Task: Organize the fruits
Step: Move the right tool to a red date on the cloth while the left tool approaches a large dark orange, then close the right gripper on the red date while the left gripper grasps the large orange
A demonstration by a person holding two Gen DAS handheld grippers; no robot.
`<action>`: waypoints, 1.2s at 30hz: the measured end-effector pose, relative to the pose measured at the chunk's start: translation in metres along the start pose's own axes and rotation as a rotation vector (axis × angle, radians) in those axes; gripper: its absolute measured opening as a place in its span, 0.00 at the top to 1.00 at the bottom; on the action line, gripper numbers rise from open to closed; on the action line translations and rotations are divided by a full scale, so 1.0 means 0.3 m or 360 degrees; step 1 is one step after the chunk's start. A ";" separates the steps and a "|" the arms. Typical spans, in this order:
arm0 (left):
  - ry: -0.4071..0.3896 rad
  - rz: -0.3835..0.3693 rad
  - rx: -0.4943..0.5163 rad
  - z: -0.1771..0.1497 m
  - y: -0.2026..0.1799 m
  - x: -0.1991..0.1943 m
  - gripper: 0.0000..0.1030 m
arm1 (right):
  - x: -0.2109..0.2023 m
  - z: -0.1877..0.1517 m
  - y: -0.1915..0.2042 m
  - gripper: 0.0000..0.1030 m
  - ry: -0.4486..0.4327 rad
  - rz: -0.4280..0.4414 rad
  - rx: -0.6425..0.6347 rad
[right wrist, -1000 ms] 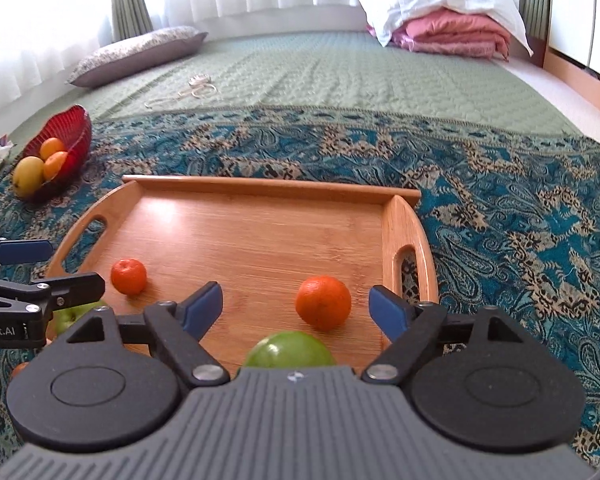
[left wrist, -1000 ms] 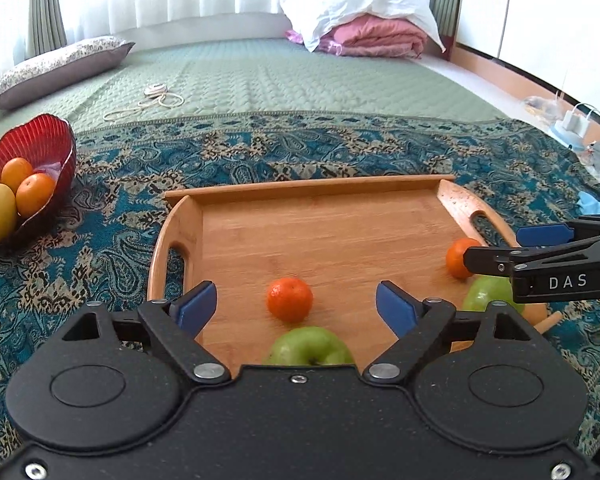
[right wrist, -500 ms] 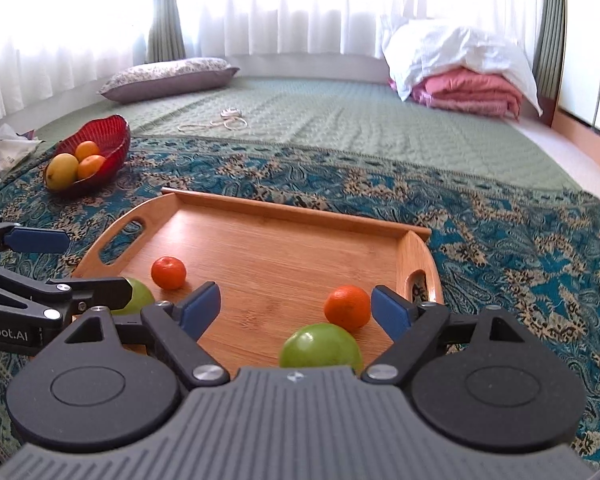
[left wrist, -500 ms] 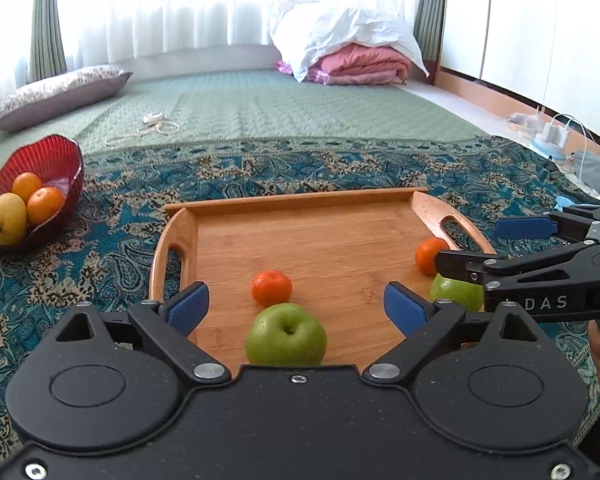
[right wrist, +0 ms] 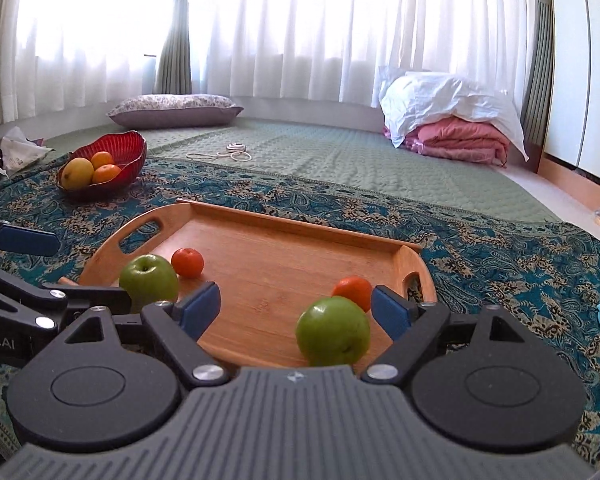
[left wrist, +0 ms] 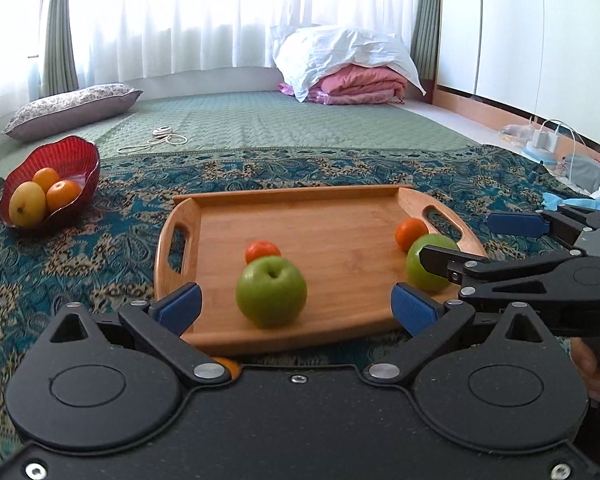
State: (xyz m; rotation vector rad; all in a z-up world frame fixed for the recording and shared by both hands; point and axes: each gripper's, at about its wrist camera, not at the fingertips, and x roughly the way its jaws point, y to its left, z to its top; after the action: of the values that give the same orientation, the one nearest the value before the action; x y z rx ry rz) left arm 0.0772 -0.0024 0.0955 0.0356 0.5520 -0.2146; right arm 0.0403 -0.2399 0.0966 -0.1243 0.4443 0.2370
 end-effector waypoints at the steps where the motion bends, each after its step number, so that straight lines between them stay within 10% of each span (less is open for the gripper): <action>1: -0.0006 0.0007 -0.0007 -0.012 0.000 -0.010 0.01 | -0.010 -0.012 0.006 0.12 -0.0017 -0.0004 -0.0010; 36: -0.0049 0.0296 -0.0064 -0.282 0.072 -0.005 0.04 | -0.017 -0.267 0.155 0.11 0.0093 0.0092 0.0012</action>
State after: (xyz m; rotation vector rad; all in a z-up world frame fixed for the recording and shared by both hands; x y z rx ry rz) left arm 0.0366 0.0267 0.0236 0.0441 0.5191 -0.0225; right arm -0.0088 -0.2098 0.0241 -0.1115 0.5071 0.2891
